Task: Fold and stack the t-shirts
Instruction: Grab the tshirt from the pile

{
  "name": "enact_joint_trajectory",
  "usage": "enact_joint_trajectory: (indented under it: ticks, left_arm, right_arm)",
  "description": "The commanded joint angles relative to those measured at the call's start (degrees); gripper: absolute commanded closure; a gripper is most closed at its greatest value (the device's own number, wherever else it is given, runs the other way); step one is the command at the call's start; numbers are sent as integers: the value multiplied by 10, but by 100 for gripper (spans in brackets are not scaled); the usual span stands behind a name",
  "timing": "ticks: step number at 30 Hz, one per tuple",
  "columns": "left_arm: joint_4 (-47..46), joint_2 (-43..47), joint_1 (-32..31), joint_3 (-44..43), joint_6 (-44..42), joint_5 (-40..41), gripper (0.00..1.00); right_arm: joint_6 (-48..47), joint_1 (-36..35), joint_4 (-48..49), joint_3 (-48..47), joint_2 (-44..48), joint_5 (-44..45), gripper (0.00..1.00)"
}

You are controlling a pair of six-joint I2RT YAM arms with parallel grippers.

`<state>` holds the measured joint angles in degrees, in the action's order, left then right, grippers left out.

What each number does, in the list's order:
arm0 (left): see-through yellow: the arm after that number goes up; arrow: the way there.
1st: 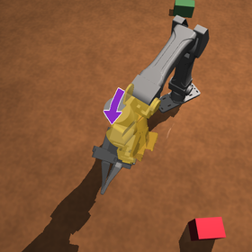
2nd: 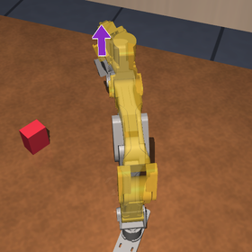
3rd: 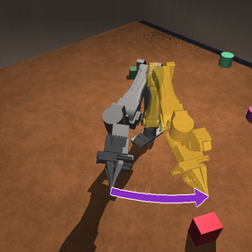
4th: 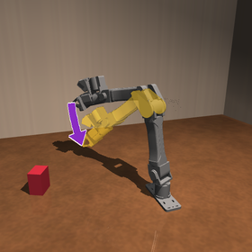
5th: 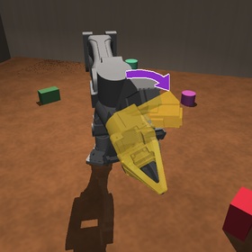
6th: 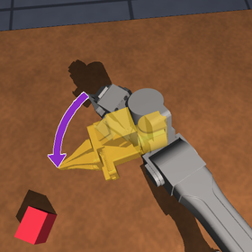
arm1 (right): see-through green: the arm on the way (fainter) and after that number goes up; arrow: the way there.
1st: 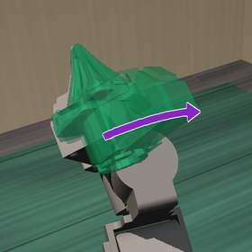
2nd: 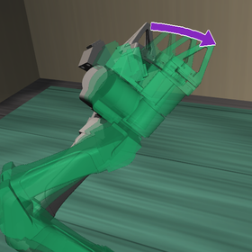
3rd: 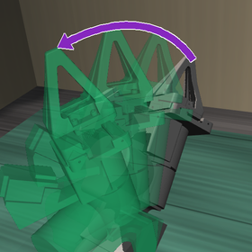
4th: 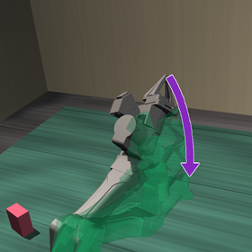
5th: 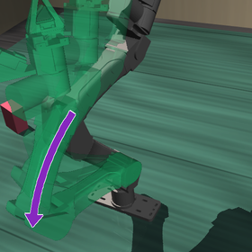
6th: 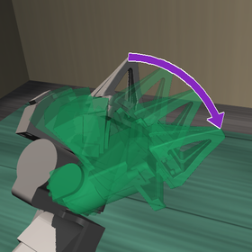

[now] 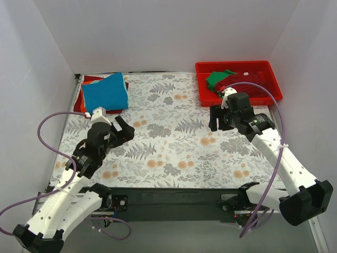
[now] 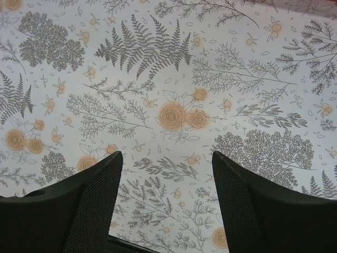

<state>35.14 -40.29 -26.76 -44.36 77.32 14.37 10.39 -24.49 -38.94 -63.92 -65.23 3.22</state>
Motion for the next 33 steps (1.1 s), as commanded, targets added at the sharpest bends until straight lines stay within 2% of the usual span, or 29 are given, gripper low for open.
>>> enact_joint_trajectory:
  ticks: [1,11,18,22,33]
  left_arm:
    - [3,5,-1,-25,-4,11,12]
    - [-7,1,0,-35,-20,7,13]
    - [-40,-7,-1,-17,-3,-35,13]
    - [-64,-3,0,-7,8,-41,13]
    - [-58,0,-1,5,-5,-30,13]
  right_arm:
    - [8,0,4,-9,4,15,25]
    - [10,1,-10,-132,-60,-5,25]
    - [-20,7,-8,-234,-168,96,25]
    - [-32,49,-11,-321,-273,131,25]
    - [-23,153,-18,-563,-554,118,26]
